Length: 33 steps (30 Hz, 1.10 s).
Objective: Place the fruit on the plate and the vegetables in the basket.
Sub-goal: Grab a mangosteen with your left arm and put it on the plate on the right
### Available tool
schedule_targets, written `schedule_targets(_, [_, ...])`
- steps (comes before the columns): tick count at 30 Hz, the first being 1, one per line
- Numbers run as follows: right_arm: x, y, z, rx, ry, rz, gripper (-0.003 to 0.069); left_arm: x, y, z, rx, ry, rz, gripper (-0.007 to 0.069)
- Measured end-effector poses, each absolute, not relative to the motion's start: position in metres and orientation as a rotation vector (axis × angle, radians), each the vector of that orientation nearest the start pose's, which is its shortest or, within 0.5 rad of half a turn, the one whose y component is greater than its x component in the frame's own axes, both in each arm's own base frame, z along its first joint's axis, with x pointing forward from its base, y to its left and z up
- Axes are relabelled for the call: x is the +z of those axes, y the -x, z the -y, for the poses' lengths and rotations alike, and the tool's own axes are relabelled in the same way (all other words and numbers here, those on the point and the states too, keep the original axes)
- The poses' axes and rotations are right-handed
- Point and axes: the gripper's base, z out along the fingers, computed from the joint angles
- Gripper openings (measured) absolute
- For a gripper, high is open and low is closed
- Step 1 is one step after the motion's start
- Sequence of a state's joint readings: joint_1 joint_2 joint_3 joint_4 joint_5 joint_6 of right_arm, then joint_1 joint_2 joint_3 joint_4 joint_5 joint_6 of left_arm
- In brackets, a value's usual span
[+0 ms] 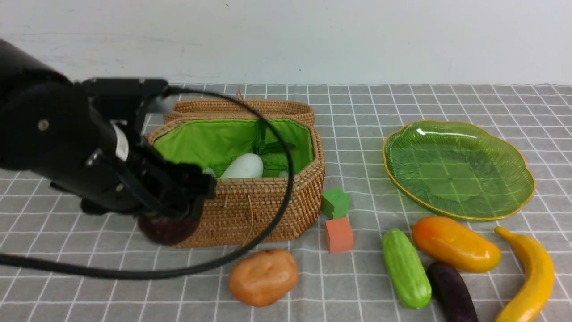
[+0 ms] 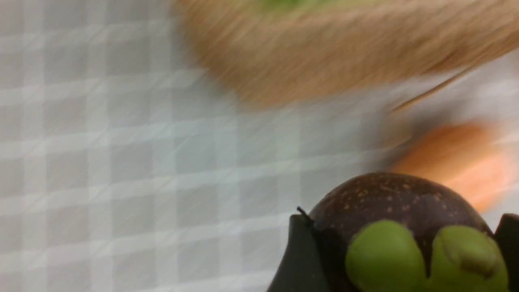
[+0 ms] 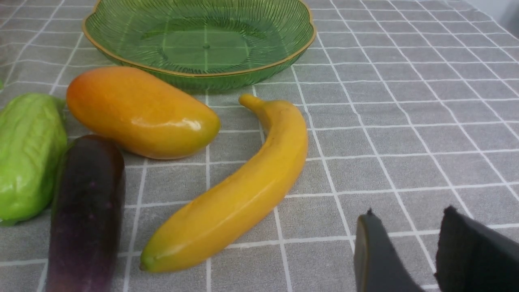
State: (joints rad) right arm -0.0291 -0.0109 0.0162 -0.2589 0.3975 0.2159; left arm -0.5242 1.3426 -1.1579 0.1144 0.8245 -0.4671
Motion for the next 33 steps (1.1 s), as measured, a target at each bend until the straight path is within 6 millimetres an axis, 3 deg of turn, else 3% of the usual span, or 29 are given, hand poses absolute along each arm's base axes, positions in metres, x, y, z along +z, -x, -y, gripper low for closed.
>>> schedule_targets(4, [0.174,-0.051,0.011,-0.129,-0.074,-1.873,0.024,0.366,-0.275,0.158,-0.367,-0.312,-2.36,0.0539])
schedule_targets(7, [0.174,-0.051,0.011,-0.129,-0.074,-1.873,0.024,0.374,-0.306,0.181,-0.374,-0.389,-2.368,0.0539])
schedule_targets(8, [0.174,-0.051,0.011,-0.129,-0.074,-1.873,0.024,0.378,-0.306,0.181,-0.378,-0.393,-2.358,0.0539])
schedule_targets(10, [0.174,-0.051,0.011,-0.129,-0.074,-1.873,0.024,0.38,-0.337,0.211,-0.383,-0.452,-2.366,0.0539])
schedule_targets(14, [0.174,-0.051,0.011,-0.129,-0.074,-1.873,0.024,0.374,-0.369,0.269,-0.425,-0.545,-2.32,0.0539])
schedule_targets(16, [0.174,-0.051,0.011,-0.129,-0.074,-1.873,0.024,0.357,-0.382,0.31,-0.451,-0.604,-2.279,0.0539])
schedule_targets(18, [0.174,-0.051,0.011,-0.129,-0.074,-1.873,0.024,0.355,-0.383,0.326,-0.465,-0.623,-2.244,0.0538])
schedule_targets(21, [0.174,-0.051,0.011,-0.129,-0.074,-1.873,0.024,0.318,-0.392,0.369,-0.507,-0.641,-2.188,0.0538])
schedule_targets(24, [0.174,-0.051,0.011,-0.129,-0.074,-1.873,0.024,0.296,-0.396,0.389,-0.53,-0.637,-2.139,0.0538])
schedule_targets(25, [0.174,-0.051,0.011,-0.129,-0.074,-1.873,0.024,0.277,-0.398,0.402,-0.542,-0.634,-2.118,0.0538])
schedule_targets(32, [0.174,-0.051,0.011,-0.129,-0.074,-1.873,0.024,0.223,-0.408,0.42,-0.563,-0.592,-2.136,0.0538])
schedule_targets(33, [0.174,-0.051,0.011,-0.129,-0.074,-1.873,0.024,0.223,-0.408,0.419,-0.563,-0.59,-2.136,0.0538])
